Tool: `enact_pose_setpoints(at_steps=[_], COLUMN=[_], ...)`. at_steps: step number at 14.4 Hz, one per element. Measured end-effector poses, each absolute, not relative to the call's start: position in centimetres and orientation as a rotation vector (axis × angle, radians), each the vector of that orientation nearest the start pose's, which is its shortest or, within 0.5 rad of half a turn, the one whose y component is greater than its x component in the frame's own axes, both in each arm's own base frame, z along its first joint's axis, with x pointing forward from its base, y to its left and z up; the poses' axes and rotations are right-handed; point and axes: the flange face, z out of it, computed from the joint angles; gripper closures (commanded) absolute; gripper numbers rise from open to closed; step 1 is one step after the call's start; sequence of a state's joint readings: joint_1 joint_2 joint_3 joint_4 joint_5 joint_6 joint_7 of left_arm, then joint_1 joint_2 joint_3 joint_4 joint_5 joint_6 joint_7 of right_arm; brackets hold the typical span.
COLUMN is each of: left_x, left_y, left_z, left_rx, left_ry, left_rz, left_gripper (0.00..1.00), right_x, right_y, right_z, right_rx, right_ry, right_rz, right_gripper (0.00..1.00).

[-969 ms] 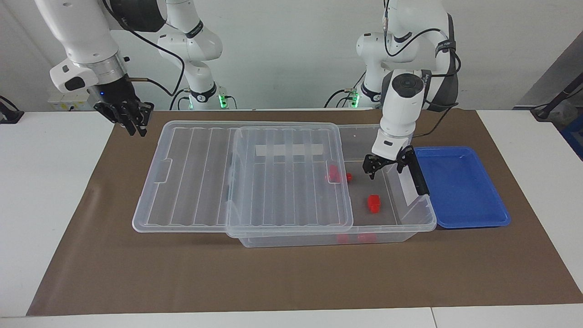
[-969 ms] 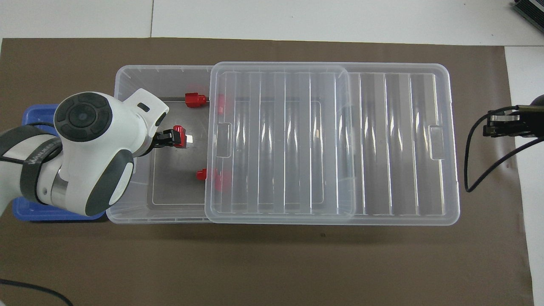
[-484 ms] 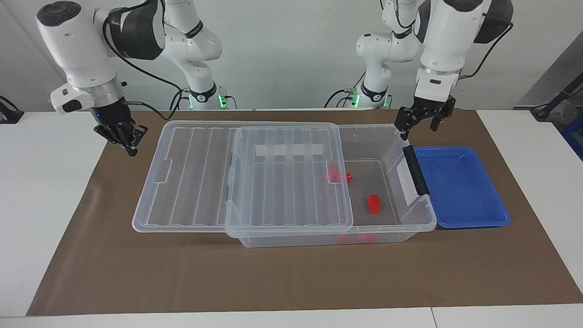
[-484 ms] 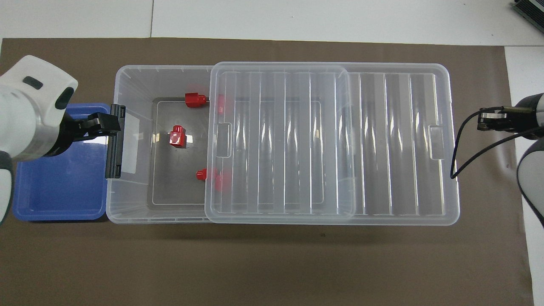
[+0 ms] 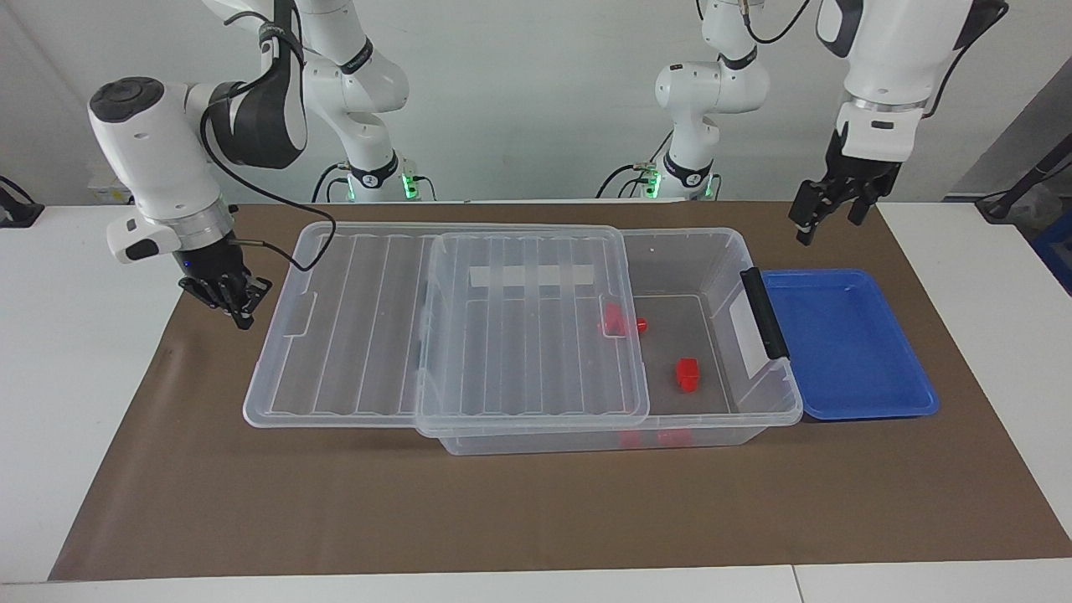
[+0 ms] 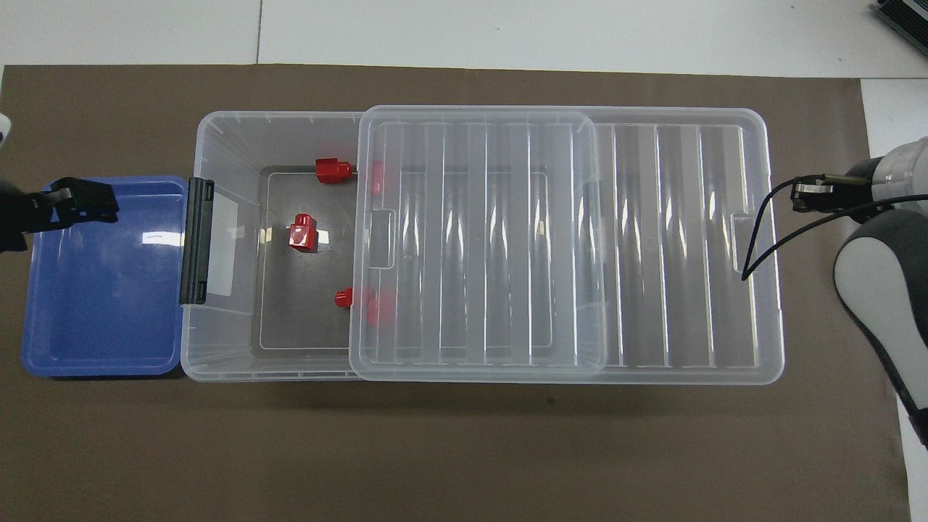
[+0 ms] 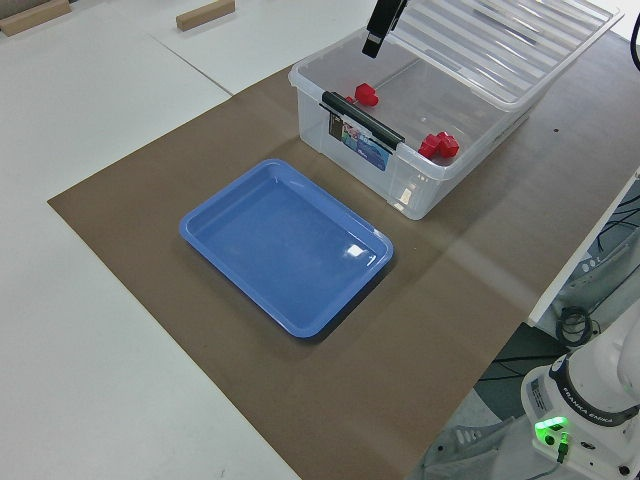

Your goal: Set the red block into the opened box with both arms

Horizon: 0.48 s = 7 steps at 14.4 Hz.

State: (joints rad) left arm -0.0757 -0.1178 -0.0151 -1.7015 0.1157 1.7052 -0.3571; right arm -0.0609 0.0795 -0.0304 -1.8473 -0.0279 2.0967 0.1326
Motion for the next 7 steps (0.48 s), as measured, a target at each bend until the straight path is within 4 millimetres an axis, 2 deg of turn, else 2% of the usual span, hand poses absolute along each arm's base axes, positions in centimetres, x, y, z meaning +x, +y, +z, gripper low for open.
enact_pose_setpoints(at_steps=[1,3,7], left_x=[52.5,51.8,50.9], left_y=[-3.4,-3.9,-3.3], left_z=[64.3,64.5,64.2], left_rx=[-3.024,-3.075,-3.127], left_ry=[-0.375,-0.381,-0.422], left_rz=[-0.180,-0.096,0.094], left_gripper=[0.00,0.00,0.00], right_x=[60.1,60.6,60.8], right_y=[-5.9,-6.0,-5.0], right_z=[48.7,47.7,47.4], right_rx=[-3.137,-3.137,-3.133], right_ry=[0.340,0.343,0.320], right_rz=[-0.268,-0.268,-0.265], right_gripper=[1.00,1.00,1.00])
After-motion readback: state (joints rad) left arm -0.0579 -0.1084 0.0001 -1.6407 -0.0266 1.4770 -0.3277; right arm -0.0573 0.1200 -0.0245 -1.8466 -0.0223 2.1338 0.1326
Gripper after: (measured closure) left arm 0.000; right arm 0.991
